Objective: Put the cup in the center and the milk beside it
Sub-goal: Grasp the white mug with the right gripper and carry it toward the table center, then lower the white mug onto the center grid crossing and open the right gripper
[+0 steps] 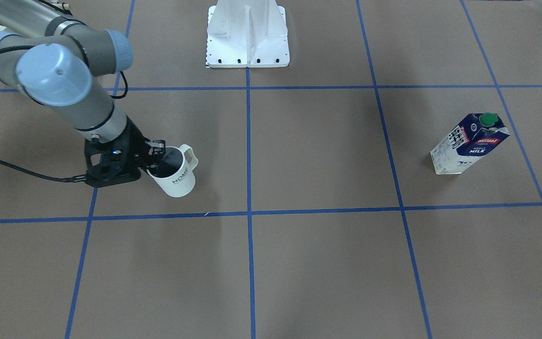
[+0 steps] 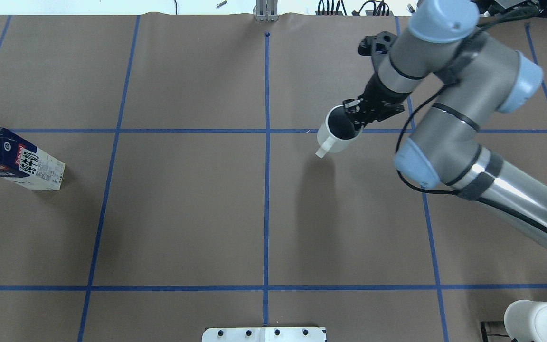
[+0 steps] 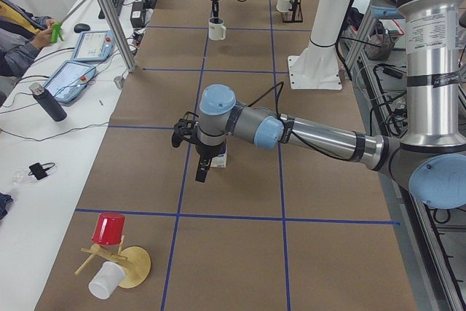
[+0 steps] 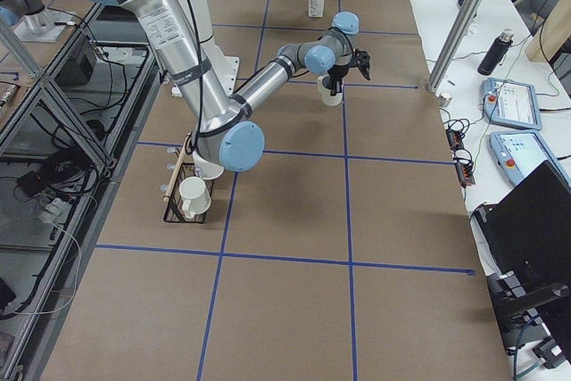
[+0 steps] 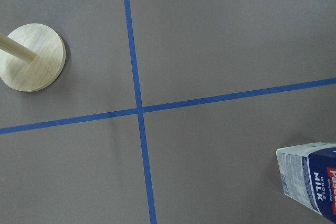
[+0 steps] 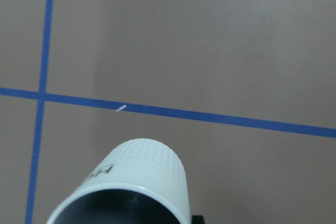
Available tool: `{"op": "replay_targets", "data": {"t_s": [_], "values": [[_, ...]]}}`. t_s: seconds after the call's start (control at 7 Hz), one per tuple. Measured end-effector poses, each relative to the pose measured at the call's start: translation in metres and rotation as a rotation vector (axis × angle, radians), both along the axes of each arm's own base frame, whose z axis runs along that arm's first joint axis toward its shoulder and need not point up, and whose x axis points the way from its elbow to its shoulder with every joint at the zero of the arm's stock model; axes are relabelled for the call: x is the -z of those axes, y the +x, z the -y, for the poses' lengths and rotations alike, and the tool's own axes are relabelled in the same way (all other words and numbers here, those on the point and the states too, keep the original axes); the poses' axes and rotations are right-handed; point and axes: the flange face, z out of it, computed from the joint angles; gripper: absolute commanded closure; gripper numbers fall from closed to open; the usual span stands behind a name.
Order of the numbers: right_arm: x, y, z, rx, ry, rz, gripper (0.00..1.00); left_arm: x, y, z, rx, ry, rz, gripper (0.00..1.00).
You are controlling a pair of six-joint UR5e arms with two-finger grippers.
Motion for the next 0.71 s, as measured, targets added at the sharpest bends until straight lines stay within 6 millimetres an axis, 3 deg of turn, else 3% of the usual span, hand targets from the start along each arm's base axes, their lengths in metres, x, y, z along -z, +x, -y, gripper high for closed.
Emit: {"op": "replay_targets", "data": {"t_s": [0.14,0.29,0.71], "values": [[0.024,-0.039,0.017,0.01,-0.007,-0.026,1.0,-0.002,0.0,-0.002,-0.001,-0.003,0.001,0.02],[0.037,-0.066,0.03,0.019,-0.021,-0.048,1.0,-0.005,-0.001,-0.005,-0.001,-0.009,0.002,0.02],[0.061,-0.106,0.039,0.046,-0.044,-0.063,1.0,-0.014,-0.002,-0.014,0.0,-0.021,0.003,0.02]]}}
